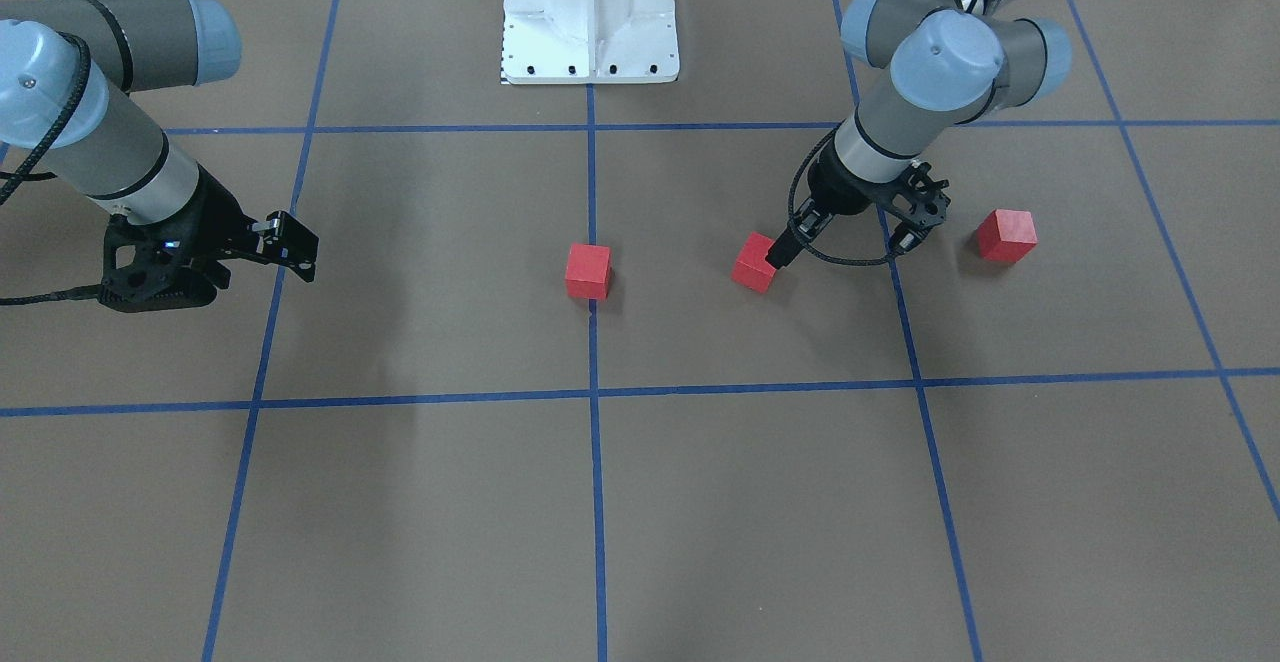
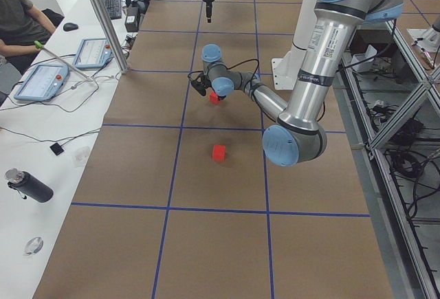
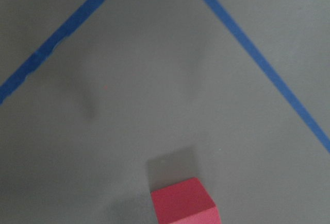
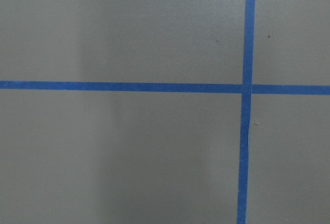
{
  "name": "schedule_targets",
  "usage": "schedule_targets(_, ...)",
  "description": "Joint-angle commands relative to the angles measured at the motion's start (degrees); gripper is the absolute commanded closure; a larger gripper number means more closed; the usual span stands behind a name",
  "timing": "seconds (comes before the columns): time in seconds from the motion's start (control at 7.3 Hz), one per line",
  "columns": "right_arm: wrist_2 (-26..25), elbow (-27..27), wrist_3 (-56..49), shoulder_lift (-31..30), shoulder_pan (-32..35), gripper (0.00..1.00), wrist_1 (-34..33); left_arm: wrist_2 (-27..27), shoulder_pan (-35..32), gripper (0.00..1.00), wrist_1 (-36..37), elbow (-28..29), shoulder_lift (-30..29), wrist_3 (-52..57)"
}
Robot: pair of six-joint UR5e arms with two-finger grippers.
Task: Form red blocks into L shape at center
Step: 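Close the left gripper on the middle red cube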
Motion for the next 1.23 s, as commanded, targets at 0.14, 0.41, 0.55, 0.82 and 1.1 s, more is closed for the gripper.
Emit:
schedule_targets(0.14,-0.14,-0.32,-0.26,-0.59,-0.24,0.00,0.00,3.88,3.84,0.00,2.03,1.54,-1.94,-5.30)
schedule_targets(0.41,-0.32,-0.50,-0.26,-0.68,-0.16,0.00,0.00,3.88,4.73,0.00,2.03,2.16,-2.81,-6.10)
schedule_targets(0.55,-0.32,-0.50,-0.18,-0.68,-0.25,0.00,0.00,3.88,4.64,0.00,2.12,2.77,-3.77,-6.10)
schedule_targets(0.82,-0.32,-0.59,-0.09,-0.68,-0.25,0.00,0.00,5.98,4.47,0.00,2.12,3.82,-3.96,-6.01)
schedule_targets(1.1,-0.41,-0.67,0.00,-0.68,-0.25,0.00,0.00,6.43,4.38,0.00,2.03,4.53,-3.96,-5.57)
